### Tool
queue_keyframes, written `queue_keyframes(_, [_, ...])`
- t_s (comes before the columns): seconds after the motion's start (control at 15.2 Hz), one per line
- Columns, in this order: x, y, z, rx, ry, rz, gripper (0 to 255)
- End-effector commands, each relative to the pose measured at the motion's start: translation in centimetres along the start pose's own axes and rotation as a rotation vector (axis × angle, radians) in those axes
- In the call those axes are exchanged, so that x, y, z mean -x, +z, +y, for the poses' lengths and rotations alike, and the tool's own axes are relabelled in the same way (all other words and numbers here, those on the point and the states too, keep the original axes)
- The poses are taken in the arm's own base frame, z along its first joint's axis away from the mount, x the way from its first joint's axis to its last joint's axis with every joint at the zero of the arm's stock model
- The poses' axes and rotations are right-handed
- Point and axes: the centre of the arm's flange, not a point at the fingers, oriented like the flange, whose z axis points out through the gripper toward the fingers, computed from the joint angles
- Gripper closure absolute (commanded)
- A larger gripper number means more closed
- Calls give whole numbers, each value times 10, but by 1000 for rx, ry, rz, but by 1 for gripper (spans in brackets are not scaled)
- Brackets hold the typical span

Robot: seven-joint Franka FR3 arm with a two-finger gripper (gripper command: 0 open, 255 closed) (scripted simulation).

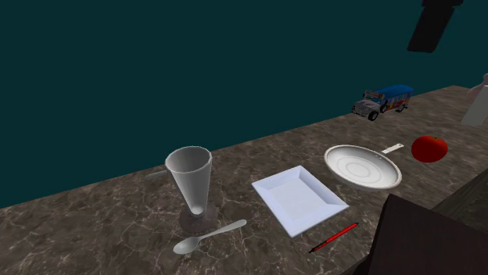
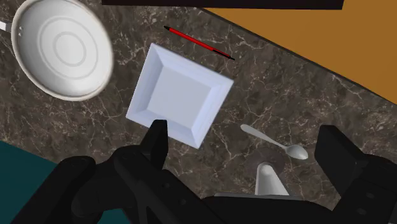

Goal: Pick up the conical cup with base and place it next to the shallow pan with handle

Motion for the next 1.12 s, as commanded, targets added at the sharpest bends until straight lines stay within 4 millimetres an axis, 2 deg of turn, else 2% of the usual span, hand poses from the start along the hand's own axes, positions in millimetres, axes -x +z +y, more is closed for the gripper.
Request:
queue_keyframes(0.0, [0, 0, 0, 0, 0, 0, 0])
queue_keyframes(1.06, [-161, 128, -20, -96, 45, 19, 0])
